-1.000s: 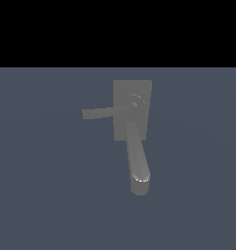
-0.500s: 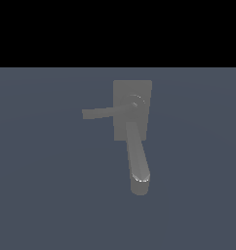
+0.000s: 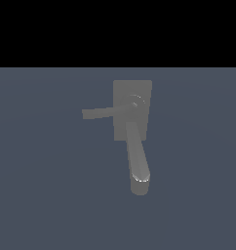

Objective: Turn on the faucet by rotating a designated handle.

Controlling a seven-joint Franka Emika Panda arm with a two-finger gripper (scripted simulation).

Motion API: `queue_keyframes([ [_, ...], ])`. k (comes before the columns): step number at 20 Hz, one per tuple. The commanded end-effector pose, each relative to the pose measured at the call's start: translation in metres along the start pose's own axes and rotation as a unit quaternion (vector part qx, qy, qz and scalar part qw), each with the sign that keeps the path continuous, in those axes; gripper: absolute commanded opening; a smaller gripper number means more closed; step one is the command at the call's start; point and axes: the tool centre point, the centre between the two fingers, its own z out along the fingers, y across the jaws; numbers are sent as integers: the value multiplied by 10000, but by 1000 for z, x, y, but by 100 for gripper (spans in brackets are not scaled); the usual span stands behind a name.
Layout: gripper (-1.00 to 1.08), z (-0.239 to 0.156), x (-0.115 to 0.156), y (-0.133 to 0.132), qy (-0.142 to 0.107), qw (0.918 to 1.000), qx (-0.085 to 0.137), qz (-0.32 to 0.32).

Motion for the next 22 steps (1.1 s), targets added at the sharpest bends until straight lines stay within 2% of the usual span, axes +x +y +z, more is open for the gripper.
queue_keyframes([
  [1,-100,-16,18,-9,364,9986,-328,-205],
  [6,-100,-50,51,-37,1102,9878,-883,-661],
  [11,-100,-85,78,-78,1860,9666,-1313,-1173],
  [16,-100,-120,97,-131,2620,9357,-1608,-1730],
  [22,-100,-160,106,-208,3508,8865,-1777,-2439],
])
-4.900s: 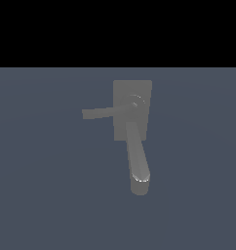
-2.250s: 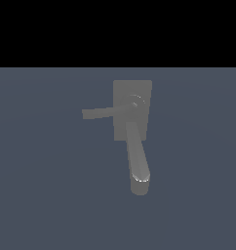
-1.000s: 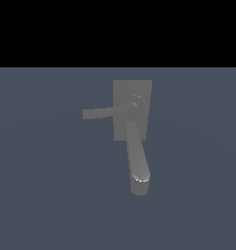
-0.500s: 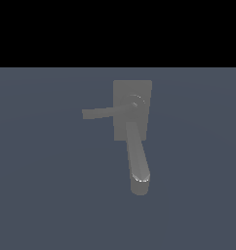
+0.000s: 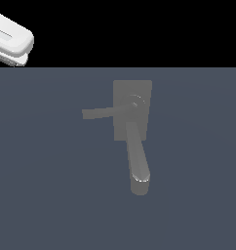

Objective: Turn on the faucet by rotating a designated handle.

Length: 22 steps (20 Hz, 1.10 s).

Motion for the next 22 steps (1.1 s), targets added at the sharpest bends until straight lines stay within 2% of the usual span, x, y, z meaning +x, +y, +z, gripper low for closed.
queue_keyframes([
  [1,-100,-17,27,-21,456,9986,-54,-273],
  [6,-100,-56,72,-69,1332,9880,-67,-784],
  [11,-100,-90,100,-112,2016,9725,-1,-1168],
  [16,-100,-117,116,-143,2483,9581,86,-1423],
  [22,-100,-136,125,-164,2802,9466,144,-1589],
])
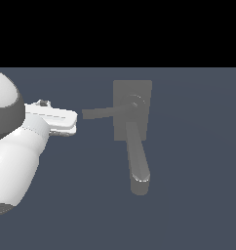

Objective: Turn on the faucet by rotating a designated handle.

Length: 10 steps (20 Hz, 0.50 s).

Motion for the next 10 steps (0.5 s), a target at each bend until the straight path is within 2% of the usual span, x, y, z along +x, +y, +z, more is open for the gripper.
queue_keyframes([
  [1,-100,-4,8,-9,122,9999,54,-52],
  [5,-100,-13,16,-32,265,9992,254,-136],
  [10,-100,-20,22,-52,395,9980,326,-378],
])
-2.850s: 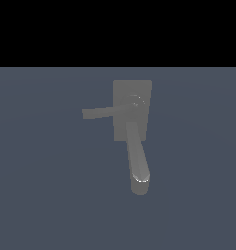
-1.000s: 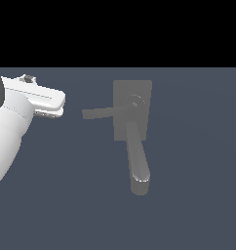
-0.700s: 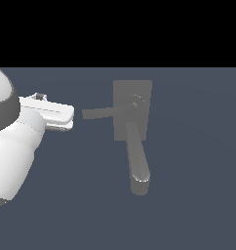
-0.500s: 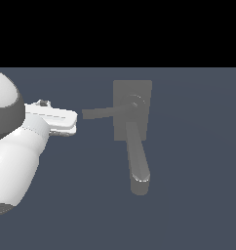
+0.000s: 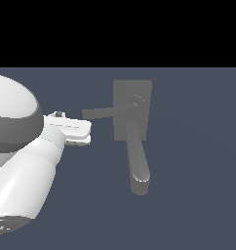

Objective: Turn on the faucet by rotating a designated handle.

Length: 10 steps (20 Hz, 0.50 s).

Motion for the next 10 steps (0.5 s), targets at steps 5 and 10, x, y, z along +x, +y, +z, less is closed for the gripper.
queue_keyframes([
  [5,-100,-5,-4,-25,73,9995,107,-289],
  [10,-100,-10,-4,-35,167,9989,159,-407],
])
